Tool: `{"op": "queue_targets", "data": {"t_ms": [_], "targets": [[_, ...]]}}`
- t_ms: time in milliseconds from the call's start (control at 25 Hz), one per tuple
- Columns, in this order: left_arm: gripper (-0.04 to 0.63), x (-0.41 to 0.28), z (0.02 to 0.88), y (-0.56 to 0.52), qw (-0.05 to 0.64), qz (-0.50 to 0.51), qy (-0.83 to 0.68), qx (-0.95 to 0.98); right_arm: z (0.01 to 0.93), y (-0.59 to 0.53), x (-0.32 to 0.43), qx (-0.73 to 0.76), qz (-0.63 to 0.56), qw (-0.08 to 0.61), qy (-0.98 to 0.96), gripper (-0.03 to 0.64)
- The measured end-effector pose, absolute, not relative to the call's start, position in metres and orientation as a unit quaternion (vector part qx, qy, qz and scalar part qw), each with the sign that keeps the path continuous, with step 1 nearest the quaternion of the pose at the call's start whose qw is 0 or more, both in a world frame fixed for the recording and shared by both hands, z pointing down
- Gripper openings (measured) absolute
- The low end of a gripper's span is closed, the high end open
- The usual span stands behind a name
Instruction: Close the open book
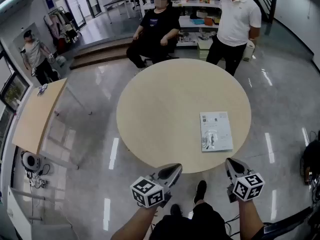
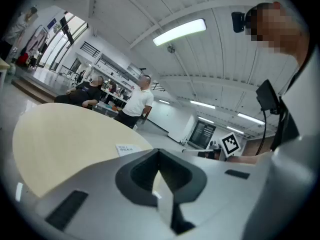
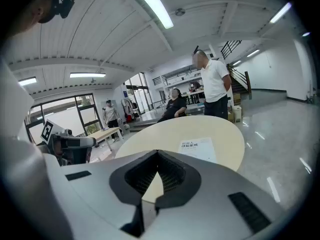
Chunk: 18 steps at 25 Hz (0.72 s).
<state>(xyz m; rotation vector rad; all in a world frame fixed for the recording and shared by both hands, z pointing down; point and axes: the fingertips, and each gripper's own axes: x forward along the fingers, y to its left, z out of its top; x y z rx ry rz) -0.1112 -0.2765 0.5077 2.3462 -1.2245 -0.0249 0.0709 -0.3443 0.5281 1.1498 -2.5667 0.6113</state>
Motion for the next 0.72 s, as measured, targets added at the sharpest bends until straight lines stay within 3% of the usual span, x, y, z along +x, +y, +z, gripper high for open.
{"op": "queue_targets", "data": {"t_ms": [360,720], "targets": [[-0.006,-0.081,0.460,-0.182,0.185,-0.015,-0.428,0.884,0.462,-0.237,0.092,0.369,0.176,0.101,-0.907,-0.002],[-0.008,0.007,0.437,-0.058,0.148,-0.003,-0.452,0.880,0.438,-0.121,0.168,0.335,0.157,0.076,-0.926,-0.002]]}}
